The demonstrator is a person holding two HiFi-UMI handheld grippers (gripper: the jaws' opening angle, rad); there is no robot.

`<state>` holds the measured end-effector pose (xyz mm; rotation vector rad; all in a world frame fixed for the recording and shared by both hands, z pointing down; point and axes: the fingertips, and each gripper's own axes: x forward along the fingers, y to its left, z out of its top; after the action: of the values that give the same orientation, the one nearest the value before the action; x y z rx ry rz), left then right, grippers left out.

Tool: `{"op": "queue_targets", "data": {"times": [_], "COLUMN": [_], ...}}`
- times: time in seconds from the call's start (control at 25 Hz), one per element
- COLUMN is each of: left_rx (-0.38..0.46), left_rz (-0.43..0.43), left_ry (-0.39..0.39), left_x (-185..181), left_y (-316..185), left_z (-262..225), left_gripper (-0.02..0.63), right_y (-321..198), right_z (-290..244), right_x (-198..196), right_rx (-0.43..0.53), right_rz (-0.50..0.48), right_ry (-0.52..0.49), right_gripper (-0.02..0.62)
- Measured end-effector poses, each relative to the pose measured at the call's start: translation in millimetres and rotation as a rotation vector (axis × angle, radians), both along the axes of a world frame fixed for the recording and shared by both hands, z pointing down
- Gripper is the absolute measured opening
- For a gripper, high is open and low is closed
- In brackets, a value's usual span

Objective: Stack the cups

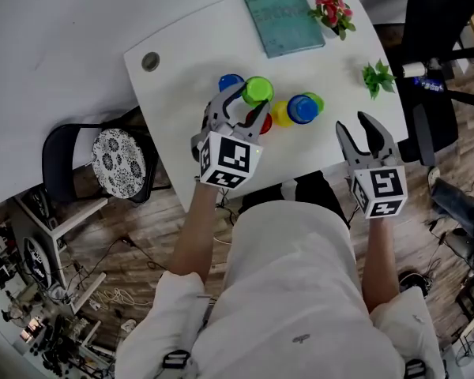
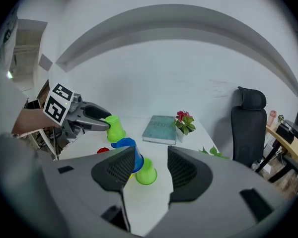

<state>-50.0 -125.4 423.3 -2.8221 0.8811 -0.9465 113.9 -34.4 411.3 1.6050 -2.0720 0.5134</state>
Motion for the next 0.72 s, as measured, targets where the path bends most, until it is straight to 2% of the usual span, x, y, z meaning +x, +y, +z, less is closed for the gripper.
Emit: {"op": "queue_targets", "data": {"times": [0.72], "left_rx": [-0.085], "left_rz": [-0.214], "left_ry": [0.019], "left_x": [7.3], "left_y": [60.2], "left_z": [18.7], "left_gripper": [0.221], "right_y": [-15.7], "right_z": [8.9], "right_x": [14.8], "right_rx": [-0.016], "right_rz": [-0.225], "right_ry": [-0.024], "right_gripper": [0.209]}}
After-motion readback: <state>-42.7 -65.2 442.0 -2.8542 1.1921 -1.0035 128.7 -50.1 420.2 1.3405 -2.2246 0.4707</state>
